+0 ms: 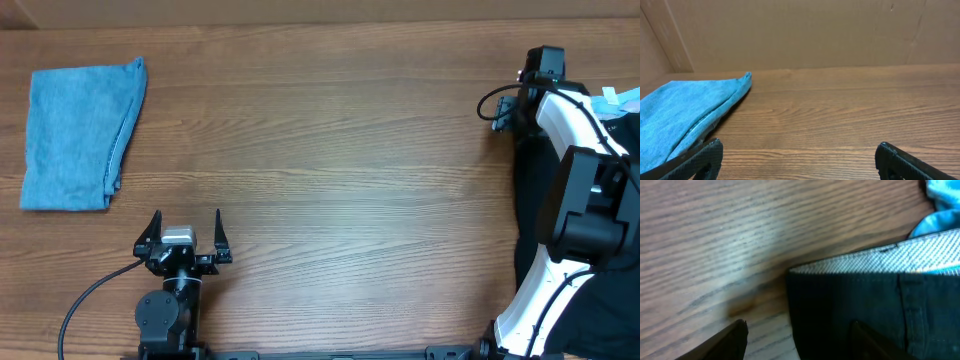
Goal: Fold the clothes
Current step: 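Reach the right gripper to the black shorts' waistband and grasp it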
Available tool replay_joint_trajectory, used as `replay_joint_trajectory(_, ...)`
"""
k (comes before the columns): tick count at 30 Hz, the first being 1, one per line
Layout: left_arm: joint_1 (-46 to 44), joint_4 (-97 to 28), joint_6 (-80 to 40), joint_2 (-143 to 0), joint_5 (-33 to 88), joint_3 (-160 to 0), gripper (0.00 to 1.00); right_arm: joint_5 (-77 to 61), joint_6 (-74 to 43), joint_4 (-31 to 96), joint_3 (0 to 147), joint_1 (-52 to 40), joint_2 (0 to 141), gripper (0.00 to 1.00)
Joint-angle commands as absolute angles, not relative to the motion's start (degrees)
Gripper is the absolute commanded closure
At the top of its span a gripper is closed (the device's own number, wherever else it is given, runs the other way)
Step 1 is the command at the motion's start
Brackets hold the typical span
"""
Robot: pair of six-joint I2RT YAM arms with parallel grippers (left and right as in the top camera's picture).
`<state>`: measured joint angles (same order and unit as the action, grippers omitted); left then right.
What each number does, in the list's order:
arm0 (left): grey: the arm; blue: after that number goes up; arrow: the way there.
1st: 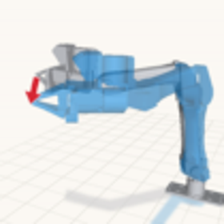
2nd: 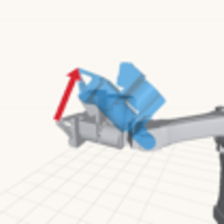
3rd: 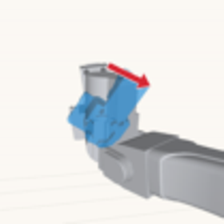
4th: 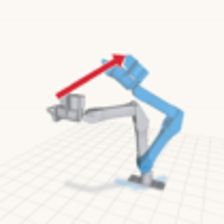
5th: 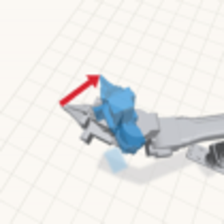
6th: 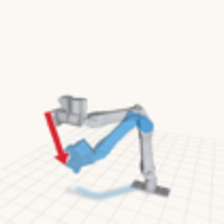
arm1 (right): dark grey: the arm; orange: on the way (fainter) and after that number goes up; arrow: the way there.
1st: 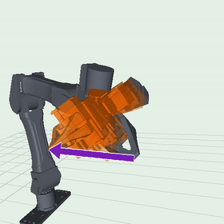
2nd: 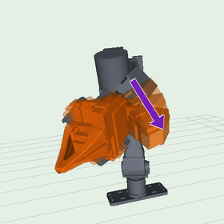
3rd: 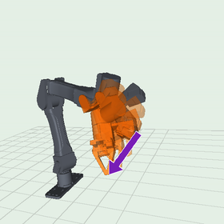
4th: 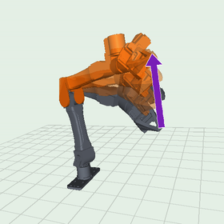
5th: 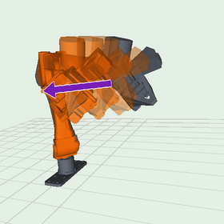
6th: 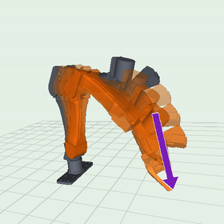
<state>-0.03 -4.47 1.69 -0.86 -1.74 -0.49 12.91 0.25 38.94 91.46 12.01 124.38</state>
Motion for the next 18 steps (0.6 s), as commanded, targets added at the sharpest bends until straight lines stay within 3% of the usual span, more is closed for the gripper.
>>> replay_joint_trajectory(1,-0.40,-4.27,2.59,-0.30,-1.23,-0.27,0.00,13.47,0.47,36.14,88.20,12.40,124.44,0.30)
replay_joint_trajectory(3,-0.40,-4.27,2.59,-0.30,-1.23,-0.27,0.00,13.47,0.45,34.13,86.56,12.40,124.44,0.32)
replay_joint_trajectory(6,-0.40,-4.27,2.59,-0.30,-1.23,-0.27,0.00,13.47,0.47,33.01,85.45,12.40,124.46,0.43)
replay_joint_trajectory(10,-0.40,-4.27,2.61,-0.30,-1.23,-0.27,0.00,13.50,0.47,32.47,85.47,12.40,124.46,0.76)
replay_joint_trajectory(11,-0.40,-4.27,2.61,-0.30,-1.23,-0.27,0.00,13.50,0.47,32.45,85.47,12.40,124.46,0.80)
replay_joint_trajectory(14,-0.40,-4.27,2.59,-0.30,-1.23,-0.27,0.00,13.47,0.47,32.18,86.02,12.40,124.42,0.83)
replay_joint_trajectory(16,-0.40,-4.27,2.61,-0.30,-1.23,-0.27,0.00,13.50,0.47,32.27,86.83,12.40,124.42,0.96)
replay_joint_trajectory(18,-0.40,-4.27,2.61,-0.30,-1.23,-0.27,0.00,13.50,0.47,33.85,88.79,12.40,124.29,0.96)
